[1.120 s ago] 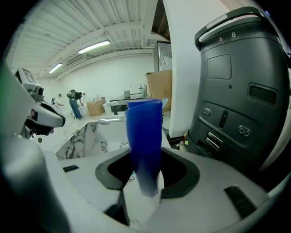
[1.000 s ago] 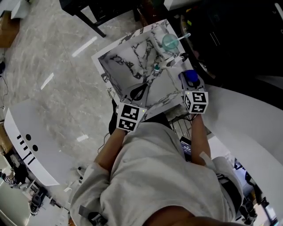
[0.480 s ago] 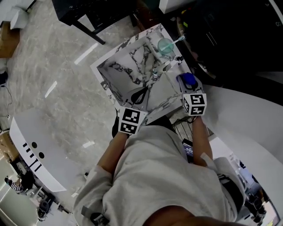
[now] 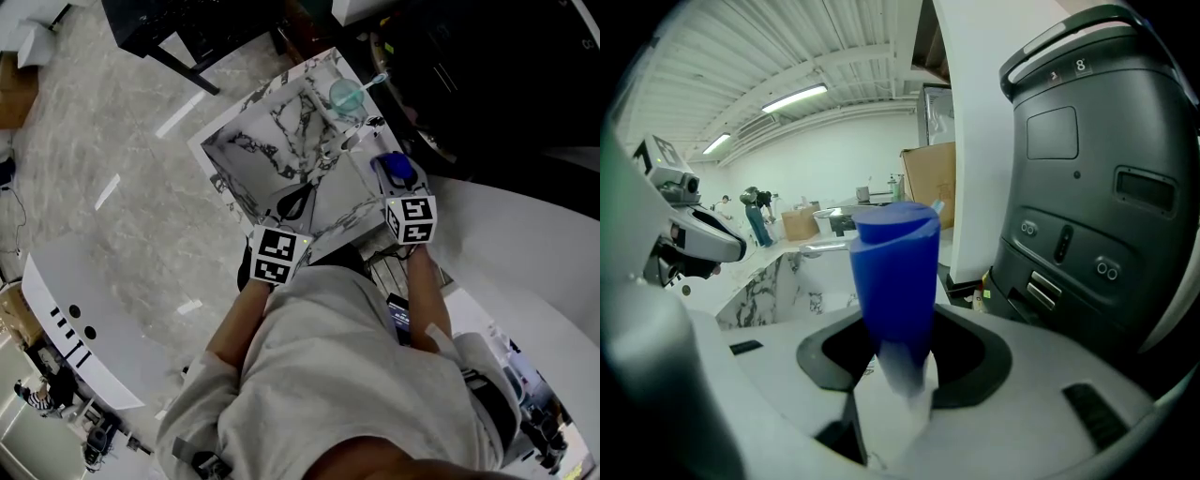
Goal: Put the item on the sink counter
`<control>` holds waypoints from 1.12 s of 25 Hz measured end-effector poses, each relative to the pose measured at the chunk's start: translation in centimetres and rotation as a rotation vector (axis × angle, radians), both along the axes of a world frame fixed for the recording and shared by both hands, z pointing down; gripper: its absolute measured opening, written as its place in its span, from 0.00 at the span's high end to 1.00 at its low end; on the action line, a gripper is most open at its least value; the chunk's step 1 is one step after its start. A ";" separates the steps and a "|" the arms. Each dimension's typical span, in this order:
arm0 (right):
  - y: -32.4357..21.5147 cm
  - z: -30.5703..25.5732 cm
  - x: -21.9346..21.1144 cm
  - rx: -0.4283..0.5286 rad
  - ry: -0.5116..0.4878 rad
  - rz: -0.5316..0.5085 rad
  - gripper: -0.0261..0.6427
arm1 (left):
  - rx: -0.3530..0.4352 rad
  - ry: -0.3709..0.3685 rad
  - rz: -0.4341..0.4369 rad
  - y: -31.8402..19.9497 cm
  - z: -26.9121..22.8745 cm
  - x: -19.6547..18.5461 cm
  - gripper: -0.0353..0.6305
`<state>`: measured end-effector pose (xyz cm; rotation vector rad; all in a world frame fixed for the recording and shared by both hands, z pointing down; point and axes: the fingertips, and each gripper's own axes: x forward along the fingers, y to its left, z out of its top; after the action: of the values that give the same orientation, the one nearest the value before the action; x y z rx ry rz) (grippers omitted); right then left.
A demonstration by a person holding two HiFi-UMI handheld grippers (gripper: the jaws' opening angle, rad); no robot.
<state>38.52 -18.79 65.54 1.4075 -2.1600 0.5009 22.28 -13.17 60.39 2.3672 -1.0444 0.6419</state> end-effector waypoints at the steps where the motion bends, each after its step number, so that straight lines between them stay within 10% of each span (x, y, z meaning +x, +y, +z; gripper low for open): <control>1: 0.0 0.0 0.0 -0.001 0.001 -0.001 0.72 | 0.000 0.001 0.000 0.0 0.0 0.0 0.93; 28: 0.8 1.9 -0.4 -0.035 0.000 0.003 0.64 | 0.004 -0.012 0.026 0.8 -0.1 -0.1 0.93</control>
<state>38.12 -17.97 67.45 1.3920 -2.1398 0.5367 22.13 -12.35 60.26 2.3863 -1.0224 0.6651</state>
